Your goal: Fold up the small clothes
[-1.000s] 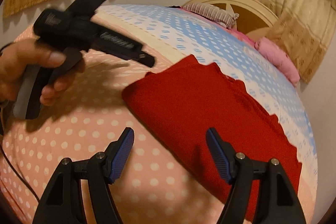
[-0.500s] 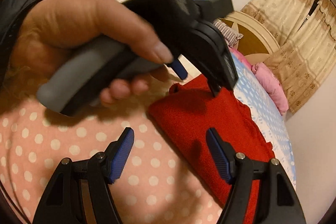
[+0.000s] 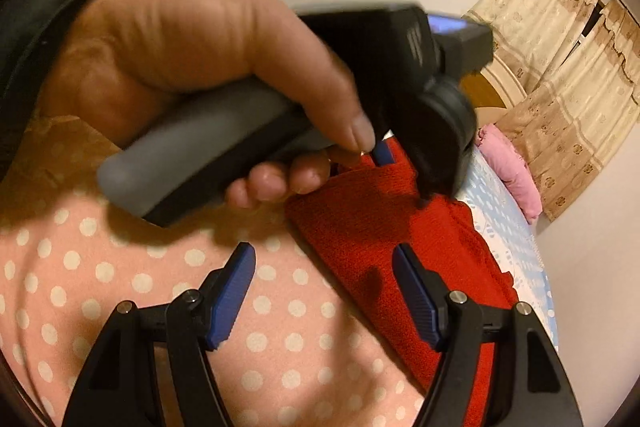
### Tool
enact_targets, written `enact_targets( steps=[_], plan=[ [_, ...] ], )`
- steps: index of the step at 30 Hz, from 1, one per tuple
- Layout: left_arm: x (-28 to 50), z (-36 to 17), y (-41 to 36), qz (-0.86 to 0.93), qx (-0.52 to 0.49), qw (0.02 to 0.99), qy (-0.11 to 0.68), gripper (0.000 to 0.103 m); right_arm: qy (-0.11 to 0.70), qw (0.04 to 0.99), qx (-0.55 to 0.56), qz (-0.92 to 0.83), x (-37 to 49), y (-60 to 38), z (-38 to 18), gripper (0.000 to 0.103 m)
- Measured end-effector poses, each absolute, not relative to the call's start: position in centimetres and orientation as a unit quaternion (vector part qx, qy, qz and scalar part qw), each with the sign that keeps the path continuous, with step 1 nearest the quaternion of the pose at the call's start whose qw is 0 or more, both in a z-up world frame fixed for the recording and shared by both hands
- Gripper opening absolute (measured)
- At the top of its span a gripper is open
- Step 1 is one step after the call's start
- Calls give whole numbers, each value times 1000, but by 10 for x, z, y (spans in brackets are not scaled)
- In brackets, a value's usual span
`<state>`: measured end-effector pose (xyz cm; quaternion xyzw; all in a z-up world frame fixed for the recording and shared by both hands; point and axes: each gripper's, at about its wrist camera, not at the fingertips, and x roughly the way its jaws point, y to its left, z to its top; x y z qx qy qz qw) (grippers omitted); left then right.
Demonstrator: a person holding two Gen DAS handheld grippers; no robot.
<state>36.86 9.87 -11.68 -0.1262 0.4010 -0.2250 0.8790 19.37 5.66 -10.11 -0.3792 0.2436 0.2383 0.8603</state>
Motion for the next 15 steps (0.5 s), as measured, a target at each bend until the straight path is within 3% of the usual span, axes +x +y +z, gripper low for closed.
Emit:
enact_targets(
  steps=[15],
  plan=[
    [355,-120,111,-206,-128,887,392,8,232,863,-383,233,189,56,-100,72]
  ],
)
